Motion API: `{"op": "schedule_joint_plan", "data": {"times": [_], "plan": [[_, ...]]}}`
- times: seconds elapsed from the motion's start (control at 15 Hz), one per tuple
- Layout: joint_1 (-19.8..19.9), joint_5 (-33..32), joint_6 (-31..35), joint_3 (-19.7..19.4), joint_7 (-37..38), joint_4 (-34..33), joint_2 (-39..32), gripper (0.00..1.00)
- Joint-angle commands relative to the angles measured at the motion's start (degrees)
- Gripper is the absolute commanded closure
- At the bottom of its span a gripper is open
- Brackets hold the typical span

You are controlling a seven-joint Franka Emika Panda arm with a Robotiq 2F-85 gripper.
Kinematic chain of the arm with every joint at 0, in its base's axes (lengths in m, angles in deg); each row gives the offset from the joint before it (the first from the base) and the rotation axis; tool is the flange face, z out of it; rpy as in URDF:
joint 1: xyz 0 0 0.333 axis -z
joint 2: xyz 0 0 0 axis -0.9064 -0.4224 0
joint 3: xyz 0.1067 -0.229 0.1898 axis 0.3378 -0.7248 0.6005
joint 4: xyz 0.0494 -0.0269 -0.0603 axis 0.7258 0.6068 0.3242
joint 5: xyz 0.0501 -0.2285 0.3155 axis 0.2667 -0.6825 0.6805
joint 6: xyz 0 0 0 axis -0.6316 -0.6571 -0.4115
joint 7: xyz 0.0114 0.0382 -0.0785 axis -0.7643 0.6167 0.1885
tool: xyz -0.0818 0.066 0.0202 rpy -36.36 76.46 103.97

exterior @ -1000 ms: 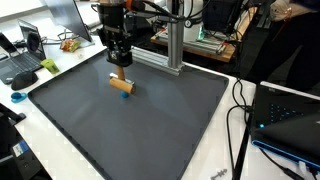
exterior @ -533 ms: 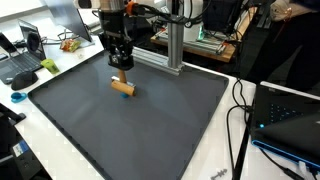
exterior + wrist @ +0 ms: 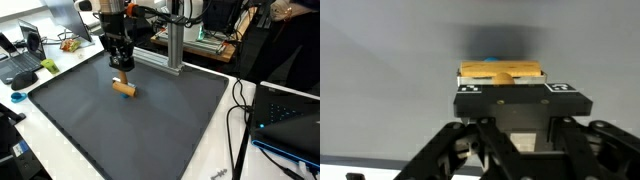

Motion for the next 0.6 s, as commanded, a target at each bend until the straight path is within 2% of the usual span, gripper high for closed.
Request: {"op": "schedule_joint_plan", "data": {"times": [0.0, 0.53], "plan": [[0.1, 0.9, 1.3, -0.1, -1.2, -0.9, -1.4, 0.78], [0.5, 1.7, 0.6, 0.1, -1.7, -0.9, -2.4, 0.78]]}}
